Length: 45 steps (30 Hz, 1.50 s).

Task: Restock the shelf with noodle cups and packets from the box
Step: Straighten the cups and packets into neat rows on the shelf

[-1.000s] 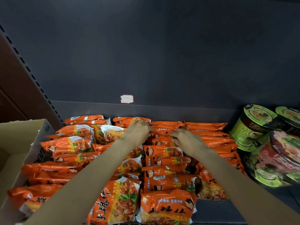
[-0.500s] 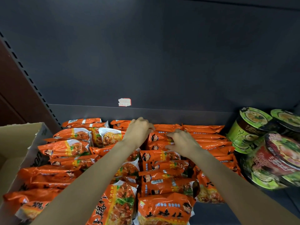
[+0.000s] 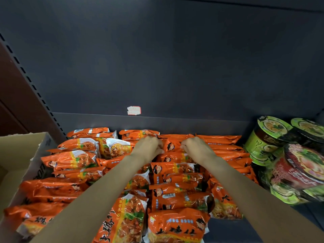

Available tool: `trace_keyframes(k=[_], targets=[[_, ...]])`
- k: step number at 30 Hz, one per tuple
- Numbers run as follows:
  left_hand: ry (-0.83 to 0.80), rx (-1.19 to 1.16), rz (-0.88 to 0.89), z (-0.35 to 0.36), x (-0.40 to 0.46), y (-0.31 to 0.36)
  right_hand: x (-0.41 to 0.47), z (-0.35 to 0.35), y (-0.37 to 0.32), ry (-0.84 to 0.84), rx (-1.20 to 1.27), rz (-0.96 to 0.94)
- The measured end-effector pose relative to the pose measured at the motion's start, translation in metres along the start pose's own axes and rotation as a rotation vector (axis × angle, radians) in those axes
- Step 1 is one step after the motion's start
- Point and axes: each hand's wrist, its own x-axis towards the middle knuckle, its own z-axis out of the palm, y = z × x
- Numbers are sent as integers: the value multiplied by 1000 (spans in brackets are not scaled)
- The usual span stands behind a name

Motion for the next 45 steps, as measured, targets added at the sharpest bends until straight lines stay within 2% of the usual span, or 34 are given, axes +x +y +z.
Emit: trace_keyframes(k=[3, 6, 10, 13, 18, 23, 29, 32, 35, 39, 41, 45], targets=[[81, 28, 14, -1, 2, 10, -2, -1, 8, 29, 59, 41], [206, -103, 11, -9, 12, 13, -5, 0, 18, 106, 176, 37], [104, -107, 96, -14, 23, 15, -12, -6, 20, 209, 375, -41], [79, -107, 146, -10, 25, 19, -8, -1, 23, 188, 307, -100], [216, -237, 111, -6, 10, 13, -2, 4, 25, 239, 181, -11], [-61, -109, 118, -3, 0, -5, -1, 8, 27, 196, 145, -23], [-2, 57, 197, -2, 3, -2, -1, 3, 22, 199, 145, -81], [81, -51, 165, -7, 5, -3, 1, 4, 27, 161, 151, -28], [150, -117, 157, -14, 11, -4, 0, 9, 34, 118, 51, -9], [129, -187, 178, -14, 17, 6, -9, -1, 25, 176, 62, -80], [146, -239, 185, -11, 17, 12, -11, -6, 17, 145, 0, -139], [76, -371, 88, -9, 12, 5, -9, -4, 6, 158, 29, -46]])
